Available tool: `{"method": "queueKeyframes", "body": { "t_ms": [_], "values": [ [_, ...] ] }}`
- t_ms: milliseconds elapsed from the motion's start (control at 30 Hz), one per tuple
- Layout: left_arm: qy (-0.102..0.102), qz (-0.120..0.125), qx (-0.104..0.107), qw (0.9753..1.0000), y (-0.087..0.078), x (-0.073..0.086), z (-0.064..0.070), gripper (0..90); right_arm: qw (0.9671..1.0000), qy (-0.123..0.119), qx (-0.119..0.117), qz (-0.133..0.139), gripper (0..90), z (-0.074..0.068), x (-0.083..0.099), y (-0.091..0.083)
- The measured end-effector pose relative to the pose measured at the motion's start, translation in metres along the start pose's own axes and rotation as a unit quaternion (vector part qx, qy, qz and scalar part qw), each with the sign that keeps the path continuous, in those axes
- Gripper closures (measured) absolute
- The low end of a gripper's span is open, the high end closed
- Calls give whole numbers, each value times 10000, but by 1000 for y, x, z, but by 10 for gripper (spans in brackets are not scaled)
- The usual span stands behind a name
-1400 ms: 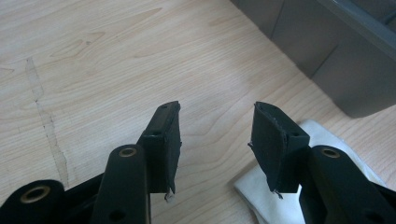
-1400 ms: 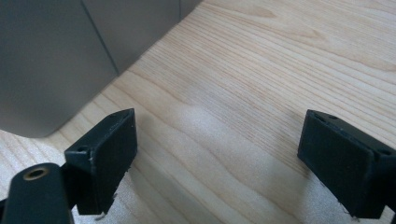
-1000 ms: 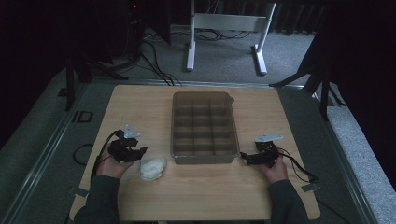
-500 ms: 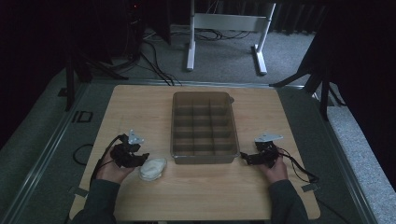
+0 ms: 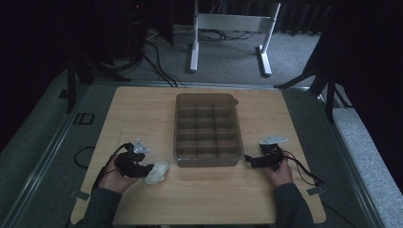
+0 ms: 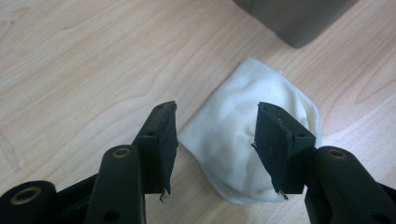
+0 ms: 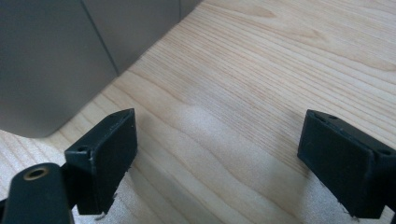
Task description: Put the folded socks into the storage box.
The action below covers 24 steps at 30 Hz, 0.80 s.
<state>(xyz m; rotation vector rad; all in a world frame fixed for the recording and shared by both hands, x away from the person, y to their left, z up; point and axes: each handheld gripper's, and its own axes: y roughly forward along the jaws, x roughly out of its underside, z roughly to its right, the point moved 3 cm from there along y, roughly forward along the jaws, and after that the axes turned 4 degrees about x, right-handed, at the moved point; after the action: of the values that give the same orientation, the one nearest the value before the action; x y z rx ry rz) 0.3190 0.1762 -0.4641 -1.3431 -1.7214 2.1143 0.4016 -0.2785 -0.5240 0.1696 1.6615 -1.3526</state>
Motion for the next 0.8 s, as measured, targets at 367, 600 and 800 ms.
{"method": "queueKeyframes", "body": {
  "t_ms": [367, 600, 800],
  "values": [
    [92, -189, 116, 9997, 1, 12, 11, 489, 10000, 0, 1, 0, 115, 0, 0, 0],
    [136, -247, 235, 9993, 5, 16, 19, 489, 10000, -1, 1, 0, 116, 0, 0, 0],
    [207, -315, 267, 9989, 14, 13, 27, 488, 10000, -3, 2, -1, 115, 0, 0, 0]
  ]
}}
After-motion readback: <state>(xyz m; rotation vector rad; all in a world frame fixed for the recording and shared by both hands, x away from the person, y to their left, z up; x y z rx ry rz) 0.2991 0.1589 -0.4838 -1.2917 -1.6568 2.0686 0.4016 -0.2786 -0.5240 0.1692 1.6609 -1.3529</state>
